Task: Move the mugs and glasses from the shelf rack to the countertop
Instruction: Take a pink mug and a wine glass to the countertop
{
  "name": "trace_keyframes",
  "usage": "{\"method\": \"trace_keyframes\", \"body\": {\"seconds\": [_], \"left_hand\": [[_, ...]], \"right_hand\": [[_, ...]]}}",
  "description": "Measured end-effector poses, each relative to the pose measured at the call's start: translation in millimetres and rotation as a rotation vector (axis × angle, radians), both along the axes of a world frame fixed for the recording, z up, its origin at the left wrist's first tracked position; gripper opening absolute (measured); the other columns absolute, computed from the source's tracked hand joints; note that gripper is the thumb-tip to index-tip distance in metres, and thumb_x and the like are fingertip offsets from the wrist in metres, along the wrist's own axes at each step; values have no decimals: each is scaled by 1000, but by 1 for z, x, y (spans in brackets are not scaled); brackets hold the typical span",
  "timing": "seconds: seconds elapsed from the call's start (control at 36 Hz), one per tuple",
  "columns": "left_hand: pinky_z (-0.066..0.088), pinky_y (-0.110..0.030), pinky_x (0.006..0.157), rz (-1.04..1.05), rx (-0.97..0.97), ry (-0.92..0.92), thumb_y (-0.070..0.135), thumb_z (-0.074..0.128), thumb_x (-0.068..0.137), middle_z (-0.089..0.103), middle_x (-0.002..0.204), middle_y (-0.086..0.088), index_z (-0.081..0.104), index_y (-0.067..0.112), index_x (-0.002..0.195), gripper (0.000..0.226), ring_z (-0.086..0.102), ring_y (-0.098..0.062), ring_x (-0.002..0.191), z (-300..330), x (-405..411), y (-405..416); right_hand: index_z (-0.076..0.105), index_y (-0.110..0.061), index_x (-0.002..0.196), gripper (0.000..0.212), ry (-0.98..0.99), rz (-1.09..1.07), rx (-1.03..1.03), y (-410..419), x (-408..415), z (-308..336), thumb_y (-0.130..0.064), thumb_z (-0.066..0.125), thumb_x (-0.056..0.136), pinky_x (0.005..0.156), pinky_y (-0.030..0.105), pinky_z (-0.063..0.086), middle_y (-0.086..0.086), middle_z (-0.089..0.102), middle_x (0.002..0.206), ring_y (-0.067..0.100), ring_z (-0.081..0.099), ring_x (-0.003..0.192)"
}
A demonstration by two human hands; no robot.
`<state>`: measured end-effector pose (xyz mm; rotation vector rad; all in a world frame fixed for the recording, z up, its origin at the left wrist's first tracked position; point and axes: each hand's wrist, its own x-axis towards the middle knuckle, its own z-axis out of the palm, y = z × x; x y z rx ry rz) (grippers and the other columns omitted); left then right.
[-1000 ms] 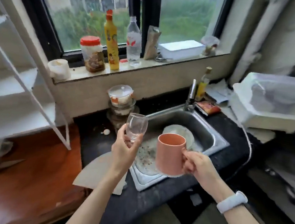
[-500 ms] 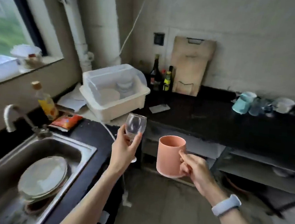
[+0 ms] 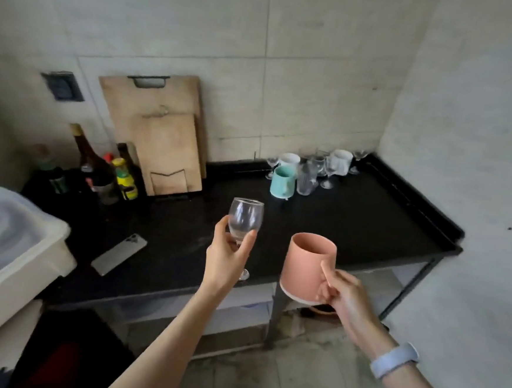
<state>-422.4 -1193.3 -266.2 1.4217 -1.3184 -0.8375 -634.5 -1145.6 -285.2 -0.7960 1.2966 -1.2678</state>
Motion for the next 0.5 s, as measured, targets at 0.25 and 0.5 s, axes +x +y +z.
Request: {"method": "trace_keyframes", "body": {"seconds": [0.25, 0.5], "left_hand": [[59, -31, 74, -187, 117, 114, 34, 66, 81, 64, 91, 15, 43, 19, 126, 53, 69, -4, 75, -37, -65, -176], [53, -30, 83, -369, 318, 73, 30, 75, 73, 66, 95, 11, 46, 32, 109, 47, 64, -3, 89, -75, -147, -303]], "right_hand": [[59, -15, 61, 27, 51, -209, 129, -133, -51, -24, -29, 63, 84, 67, 34, 43, 3, 53, 62, 20, 50, 67], [63, -5, 107, 35, 31, -361, 213, -257, -114, -73, -33, 61, 84, 81, 36, 48, 9, 63, 100, 24, 58, 96]]}}
